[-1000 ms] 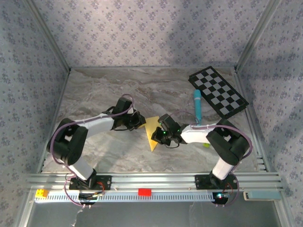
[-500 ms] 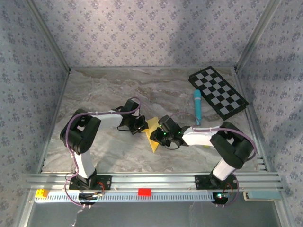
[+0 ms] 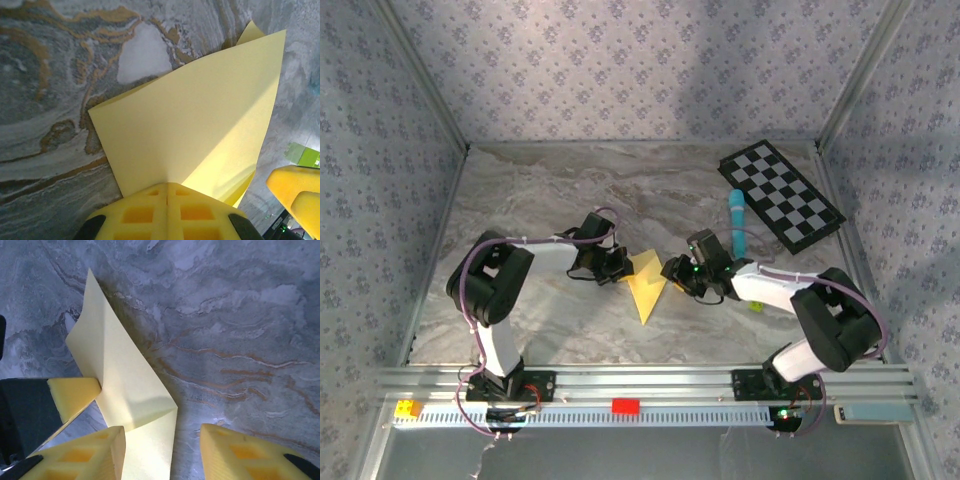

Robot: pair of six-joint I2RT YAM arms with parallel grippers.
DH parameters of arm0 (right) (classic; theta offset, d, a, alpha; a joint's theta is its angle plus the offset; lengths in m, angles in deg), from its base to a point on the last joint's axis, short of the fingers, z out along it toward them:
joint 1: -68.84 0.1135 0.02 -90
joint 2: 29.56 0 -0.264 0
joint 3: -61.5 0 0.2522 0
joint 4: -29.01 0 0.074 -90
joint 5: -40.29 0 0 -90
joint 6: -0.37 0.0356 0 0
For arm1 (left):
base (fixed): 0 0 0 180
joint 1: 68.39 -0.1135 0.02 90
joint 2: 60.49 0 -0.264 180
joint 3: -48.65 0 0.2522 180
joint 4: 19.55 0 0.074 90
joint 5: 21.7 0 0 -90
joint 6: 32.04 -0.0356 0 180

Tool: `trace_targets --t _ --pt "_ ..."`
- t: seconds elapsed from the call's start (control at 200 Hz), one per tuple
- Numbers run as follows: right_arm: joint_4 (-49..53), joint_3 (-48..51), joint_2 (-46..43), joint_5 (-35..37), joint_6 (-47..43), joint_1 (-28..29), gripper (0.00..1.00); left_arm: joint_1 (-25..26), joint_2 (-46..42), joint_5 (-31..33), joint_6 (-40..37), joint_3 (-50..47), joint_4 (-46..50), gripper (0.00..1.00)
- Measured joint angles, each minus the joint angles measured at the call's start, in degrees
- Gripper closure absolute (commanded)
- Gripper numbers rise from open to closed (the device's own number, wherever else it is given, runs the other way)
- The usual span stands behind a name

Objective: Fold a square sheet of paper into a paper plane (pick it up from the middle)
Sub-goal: Fold the wing for the fifth time at the center of the table.

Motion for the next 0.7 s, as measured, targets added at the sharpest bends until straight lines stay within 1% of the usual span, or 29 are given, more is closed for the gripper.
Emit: trace_targets --t 0.55,0.7 --pt "-4.2 -0.6 5.7 -7.1 -2.2 -2.1 0.6 0.0 0.0 -1.7 -3.4 0.0 1.3 0.98" --pt "-5.7 -2.1 7.5 -9.4 -3.7 -2.1 0.63 0.0 0.0 -1.9 -3.6 0.0 1.5 0.98"
